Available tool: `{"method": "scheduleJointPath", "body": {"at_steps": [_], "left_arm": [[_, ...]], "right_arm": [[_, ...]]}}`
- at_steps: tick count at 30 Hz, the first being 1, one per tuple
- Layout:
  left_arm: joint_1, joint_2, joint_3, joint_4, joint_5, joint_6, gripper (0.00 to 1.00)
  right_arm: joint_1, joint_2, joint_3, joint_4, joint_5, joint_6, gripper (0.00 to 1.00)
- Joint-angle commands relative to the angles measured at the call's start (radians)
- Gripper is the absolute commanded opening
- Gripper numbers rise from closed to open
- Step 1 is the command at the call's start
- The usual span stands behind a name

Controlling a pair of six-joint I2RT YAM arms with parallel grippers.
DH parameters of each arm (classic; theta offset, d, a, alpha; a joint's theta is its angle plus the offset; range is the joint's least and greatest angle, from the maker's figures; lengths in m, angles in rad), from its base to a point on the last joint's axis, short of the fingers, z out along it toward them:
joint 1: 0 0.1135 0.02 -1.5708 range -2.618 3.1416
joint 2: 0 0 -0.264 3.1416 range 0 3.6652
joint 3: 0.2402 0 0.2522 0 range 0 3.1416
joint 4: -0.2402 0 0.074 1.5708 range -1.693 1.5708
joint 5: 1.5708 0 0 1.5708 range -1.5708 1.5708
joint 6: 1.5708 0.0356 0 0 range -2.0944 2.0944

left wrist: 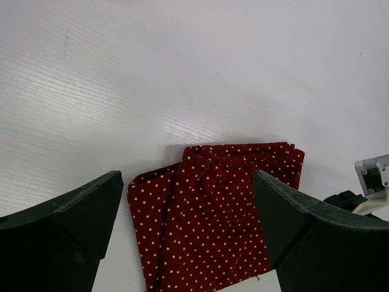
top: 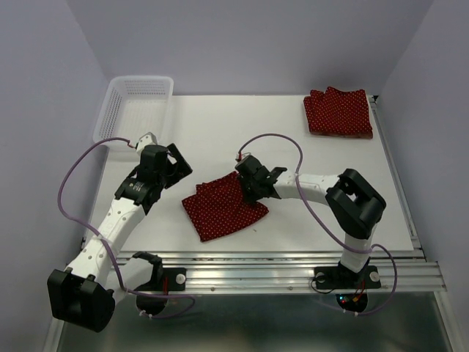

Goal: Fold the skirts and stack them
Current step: Neatly place the folded skirt to the corner

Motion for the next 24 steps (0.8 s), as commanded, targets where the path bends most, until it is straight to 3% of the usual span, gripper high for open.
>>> {"method": "scheduleJointPath", "body": {"at_steps": [1, 10, 16, 24], "left_arm": [[0.006, -0.022, 0.015, -0.008, -0.039, 0.017, 0.99], [0.008, -0.027, 0.027, -0.019, -0.076, 0.008, 0.99], [0.008, -0.027, 0.031, -0.021, -0.093, -0.007, 0.99], [0.009, 0.002, 0.05, -0.015, -0.119, -0.021, 0.99]], "right_arm": [[0.018, 0.052, -0.015, -0.068, 0.09, 0.003, 0.01], [0.018, -0.064, 0.057, -0.072, 0.514, -0.195, 0.01], [-0.06, -0.084, 0.134, -0.073, 0.568, -0.33, 0.01], [-0.254, -0.068, 0.247, -0.038, 0.594, -0.508, 0.01]]}}
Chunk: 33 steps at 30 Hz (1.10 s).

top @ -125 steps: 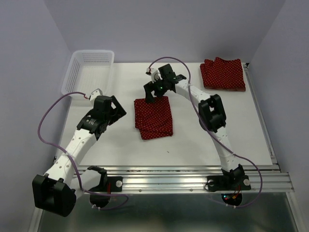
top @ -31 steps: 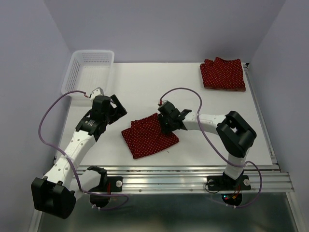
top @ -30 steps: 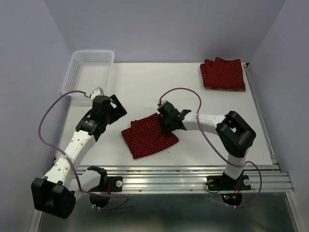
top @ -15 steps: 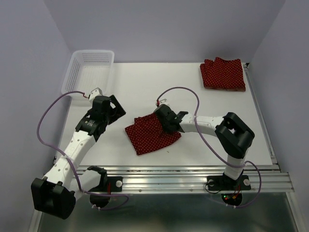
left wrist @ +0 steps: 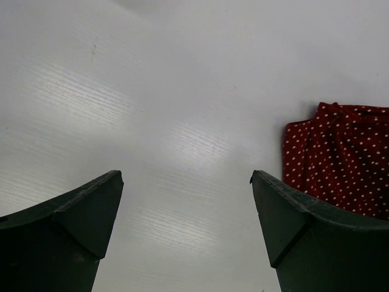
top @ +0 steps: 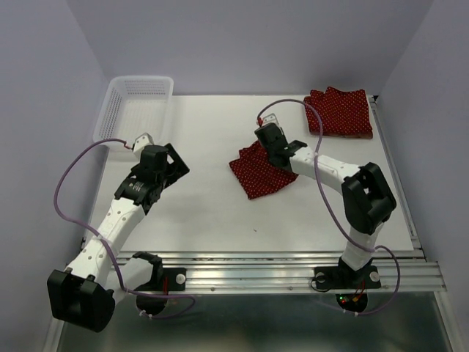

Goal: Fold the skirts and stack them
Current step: Neatly place the folded skirt to the corner

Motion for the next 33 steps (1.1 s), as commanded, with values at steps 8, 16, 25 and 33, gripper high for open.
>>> {"method": "scheduleJointPath", "body": {"at_steps": [8, 16, 25, 33], "left_arm": [[0.012, 0.053, 0.085, 0.005, -0.057, -0.01, 0.99], [0.015, 0.084, 0.095, 0.011, -0.062, -0.031, 0.99], [0.017, 0.108, 0.103, 0.007, -0.073, -0.054, 0.99], [0.018, 0.157, 0.125, 0.016, -0.071, -0.059, 0.99]], "right_arm": [[-0.198, 0.007, 0.191, 0.176, 0.029, -0.326, 0.01], [-0.276, 0.145, 0.428, 0.19, 0.061, -0.406, 0.01], [-0.356, 0.289, 0.62, 0.188, 0.079, -0.414, 0.01], [-0.388, 0.34, 0.741, 0.18, 0.096, -0.362, 0.01]]}}
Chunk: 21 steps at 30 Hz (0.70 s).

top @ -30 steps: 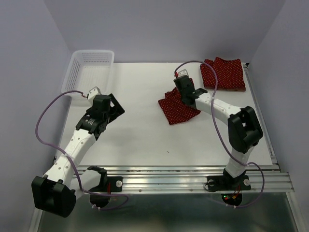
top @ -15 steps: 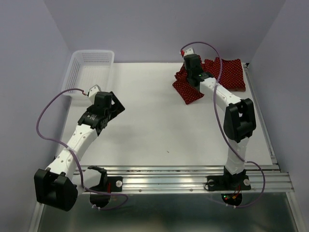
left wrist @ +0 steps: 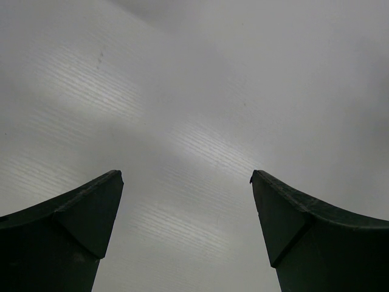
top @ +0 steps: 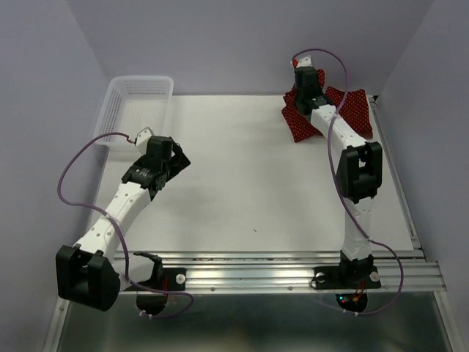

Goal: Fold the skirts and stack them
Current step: Neatly place the folded skirt to the corner

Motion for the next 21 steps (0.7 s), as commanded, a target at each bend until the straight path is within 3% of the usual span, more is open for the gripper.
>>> {"method": "scheduleJointPath", "body": {"at_steps": [1, 21], "left_arm": [[0.009, 0.015, 0.048, 0.015, -0.024, -0.012, 0.99], [0.01, 0.095, 0.062, 0.081, 0.01, 0.002, 0.99]], "right_arm": [[-0.01, -0.008, 0.112, 0.056, 0.046, 0.047, 0.01], [-0.059, 0.004, 0.244, 0.018, 0.073, 0.049, 0.01]]}}
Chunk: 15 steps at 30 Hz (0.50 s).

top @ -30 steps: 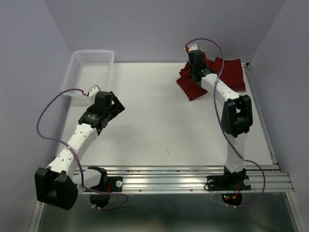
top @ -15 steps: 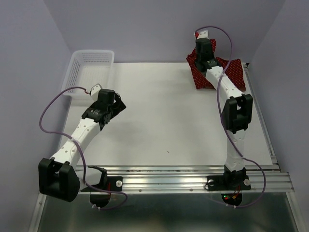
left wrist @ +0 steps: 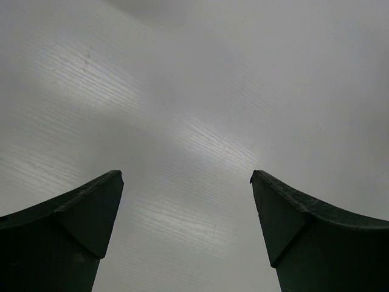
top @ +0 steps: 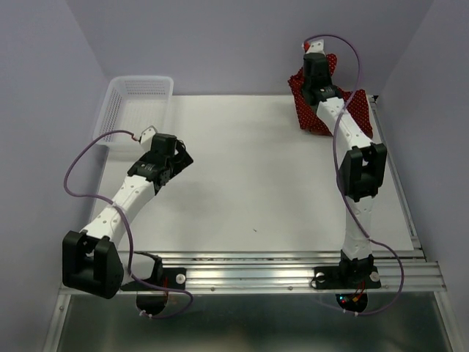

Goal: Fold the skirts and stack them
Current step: Neatly place the folded skirt to the corner

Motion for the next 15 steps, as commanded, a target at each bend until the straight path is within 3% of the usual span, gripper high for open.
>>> {"method": "scheduleJointPath", "body": {"at_steps": [1, 15], "left_arm": [[0.004, 0.01, 0.05, 0.035, -0.001, 0.004, 0.99], [0.007, 0.076, 0.075, 0.05, 0.03, 0.012, 0.99]], "right_arm": [[-0.019, -0.016, 0.077, 0.043, 0.033, 0.003, 0.01], [-0.101, -0.004, 0.112, -0.106, -0.108, 0.101, 0.01]]}}
